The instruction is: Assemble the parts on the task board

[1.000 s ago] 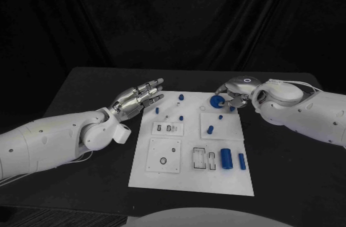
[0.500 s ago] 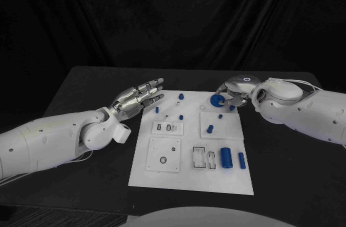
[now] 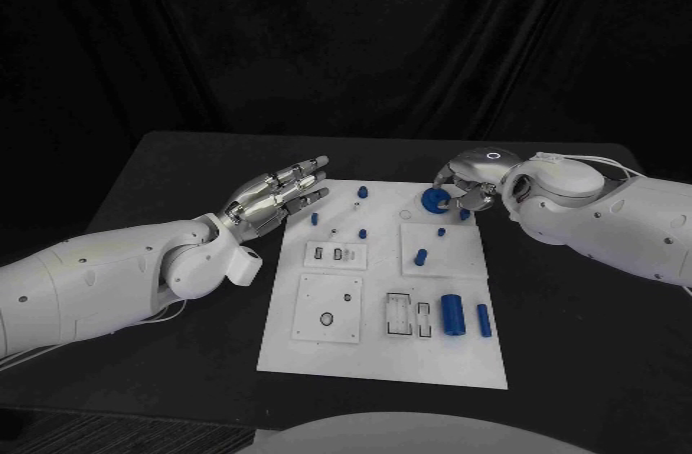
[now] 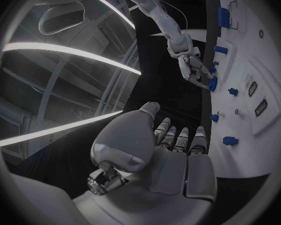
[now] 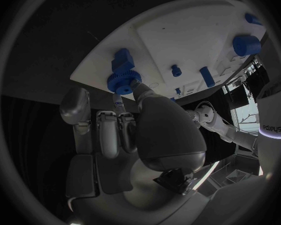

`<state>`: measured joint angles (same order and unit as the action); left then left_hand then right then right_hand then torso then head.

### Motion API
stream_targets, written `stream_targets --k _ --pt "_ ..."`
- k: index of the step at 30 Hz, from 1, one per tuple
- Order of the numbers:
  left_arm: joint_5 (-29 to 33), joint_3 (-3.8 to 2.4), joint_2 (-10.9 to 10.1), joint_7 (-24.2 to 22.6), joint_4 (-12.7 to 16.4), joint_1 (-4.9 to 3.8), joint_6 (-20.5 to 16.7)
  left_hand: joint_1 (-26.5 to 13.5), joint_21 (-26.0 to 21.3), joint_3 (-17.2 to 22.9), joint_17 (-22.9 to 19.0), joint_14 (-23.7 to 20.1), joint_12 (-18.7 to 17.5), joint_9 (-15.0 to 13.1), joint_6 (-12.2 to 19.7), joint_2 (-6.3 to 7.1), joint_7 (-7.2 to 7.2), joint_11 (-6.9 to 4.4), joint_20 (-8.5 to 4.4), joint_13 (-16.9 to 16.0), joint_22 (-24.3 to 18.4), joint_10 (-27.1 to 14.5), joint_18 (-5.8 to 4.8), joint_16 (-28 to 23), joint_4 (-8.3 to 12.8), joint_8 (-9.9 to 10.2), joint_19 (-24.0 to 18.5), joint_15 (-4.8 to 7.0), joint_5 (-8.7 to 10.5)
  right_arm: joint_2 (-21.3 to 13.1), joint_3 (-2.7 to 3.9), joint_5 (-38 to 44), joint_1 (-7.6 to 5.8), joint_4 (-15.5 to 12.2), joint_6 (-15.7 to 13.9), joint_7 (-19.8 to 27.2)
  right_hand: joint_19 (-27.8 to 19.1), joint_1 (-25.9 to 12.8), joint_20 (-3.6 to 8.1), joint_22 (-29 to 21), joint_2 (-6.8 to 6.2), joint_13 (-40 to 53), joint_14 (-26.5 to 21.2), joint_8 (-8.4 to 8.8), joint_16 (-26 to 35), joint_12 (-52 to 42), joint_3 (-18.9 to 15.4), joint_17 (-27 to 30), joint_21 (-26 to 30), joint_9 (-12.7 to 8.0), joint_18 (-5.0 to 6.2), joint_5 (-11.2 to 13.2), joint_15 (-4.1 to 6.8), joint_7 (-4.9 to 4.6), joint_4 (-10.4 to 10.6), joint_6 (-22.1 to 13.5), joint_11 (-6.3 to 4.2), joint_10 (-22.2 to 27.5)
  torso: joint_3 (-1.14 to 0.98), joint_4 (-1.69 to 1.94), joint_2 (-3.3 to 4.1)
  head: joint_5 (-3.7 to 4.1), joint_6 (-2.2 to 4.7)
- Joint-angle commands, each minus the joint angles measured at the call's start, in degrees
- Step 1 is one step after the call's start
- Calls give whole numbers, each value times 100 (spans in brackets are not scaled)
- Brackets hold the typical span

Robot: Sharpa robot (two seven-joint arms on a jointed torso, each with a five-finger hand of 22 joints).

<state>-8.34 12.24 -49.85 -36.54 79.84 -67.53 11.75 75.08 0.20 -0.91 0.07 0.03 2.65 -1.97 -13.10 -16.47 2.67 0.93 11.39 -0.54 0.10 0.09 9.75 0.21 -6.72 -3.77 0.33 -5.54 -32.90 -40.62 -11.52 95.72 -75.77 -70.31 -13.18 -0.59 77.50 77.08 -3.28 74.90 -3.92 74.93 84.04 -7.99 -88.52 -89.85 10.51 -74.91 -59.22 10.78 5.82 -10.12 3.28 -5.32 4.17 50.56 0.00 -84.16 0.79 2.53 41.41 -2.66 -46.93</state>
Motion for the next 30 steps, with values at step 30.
stream_targets --k 30 --pt "4 -5 13 -62 13 9 83 4 9 192 -7 -3 3 -6 -41 -21 26 37 72 -5 12 -3 38 -21 26 -33 5 -50 -45 -50 -35 58 -96 -196 34 -9 119 -117 -48 764 -77 1507 538 -95 -14 -15 237 -1387 -33 301 -20 -1176 -76 -66 26 543 99 -584 4 0 0 -42 20"
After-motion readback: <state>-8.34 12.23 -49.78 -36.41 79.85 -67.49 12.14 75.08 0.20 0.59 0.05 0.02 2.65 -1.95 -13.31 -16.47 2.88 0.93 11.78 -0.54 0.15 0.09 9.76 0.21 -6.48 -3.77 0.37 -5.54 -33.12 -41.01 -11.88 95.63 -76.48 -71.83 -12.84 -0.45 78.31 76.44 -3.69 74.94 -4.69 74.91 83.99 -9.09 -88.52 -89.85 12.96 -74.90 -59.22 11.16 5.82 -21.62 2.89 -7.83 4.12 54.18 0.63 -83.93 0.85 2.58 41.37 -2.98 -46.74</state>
